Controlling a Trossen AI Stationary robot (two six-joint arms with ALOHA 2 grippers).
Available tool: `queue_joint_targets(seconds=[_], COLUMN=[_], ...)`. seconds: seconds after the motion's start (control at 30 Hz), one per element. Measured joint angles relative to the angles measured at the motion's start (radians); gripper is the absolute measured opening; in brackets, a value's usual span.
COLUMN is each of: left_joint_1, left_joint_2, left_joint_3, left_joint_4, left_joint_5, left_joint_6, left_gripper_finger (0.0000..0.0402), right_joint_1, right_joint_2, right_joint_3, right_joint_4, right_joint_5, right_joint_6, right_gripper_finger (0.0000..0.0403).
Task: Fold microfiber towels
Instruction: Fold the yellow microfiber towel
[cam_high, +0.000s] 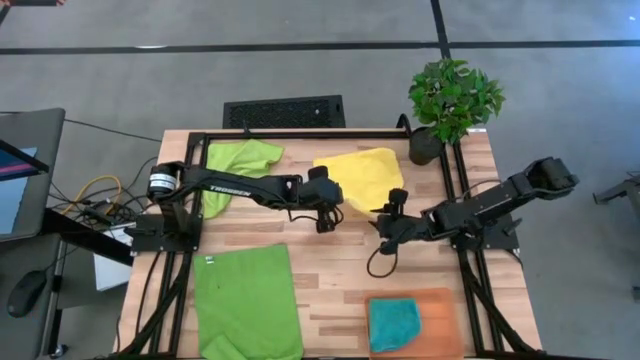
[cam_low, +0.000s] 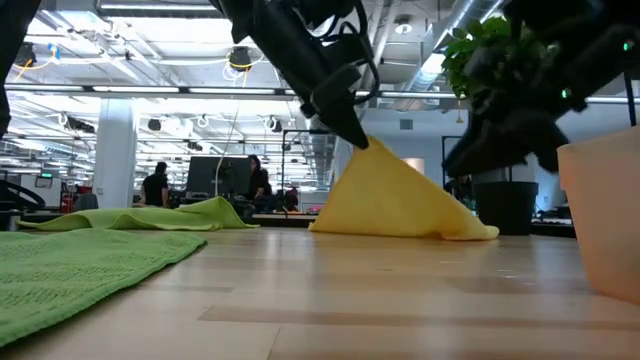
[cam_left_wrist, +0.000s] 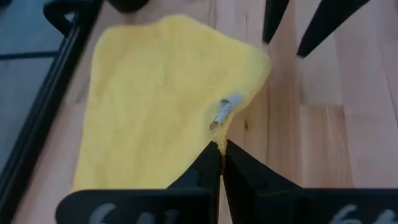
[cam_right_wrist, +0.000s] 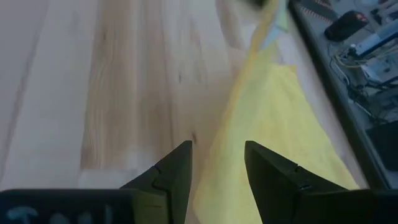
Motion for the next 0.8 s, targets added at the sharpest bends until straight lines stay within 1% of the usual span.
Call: queue_joint_targets(seconds=[0.03, 0.1, 0.27, 0.33, 0.47, 0.63, 0.8], left_joint_1=[0.000, 0.000, -0.003, -0.003, -0.003, -0.004, -0.004], left_joint_2=[0.000, 0.000, 0.000, 0.000, 0.000, 0.000, 0.000], left_joint_3=[0.007, 0.018, 0.049, 0.059, 0.085, 0.122, 0.154], left_joint_4=[0.003, 0.008, 0.003, -0.006, -0.089, -0.198, -0.293], left_joint_5=[0.000, 0.002, 0.003, 0.009, 0.004, -0.060, -0.138], left_joint_6=[0.008, 0.018, 0.029, 0.039, 0.027, 0.014, 0.001], left_gripper_finger=[0.0000, 0.0000, 0.0000, 0.0000, 0.0000, 0.0000, 0.0000], right_joint_1=[-0.006, -0.021, -0.053, -0.063, -0.068, -0.063, -0.037], right_joint_2=[0.007, 0.042, 0.135, 0.173, 0.232, 0.258, 0.250], right_joint_3=[-0.002, 0.004, 0.003, 0.002, 0.002, 0.003, 0.004], right_joint_4=[0.007, 0.079, 0.159, 0.167, 0.176, 0.167, 0.136], right_joint_5=[-0.001, 0.000, 0.019, 0.044, 0.119, 0.123, 0.124], right_joint_6=[-0.001, -0.001, -0.002, 0.000, 0.011, 0.048, 0.090], right_gripper_finger=[0.0171, 0.0171, 0.0171, 0.0171, 0.0171, 0.0171, 0.0171])
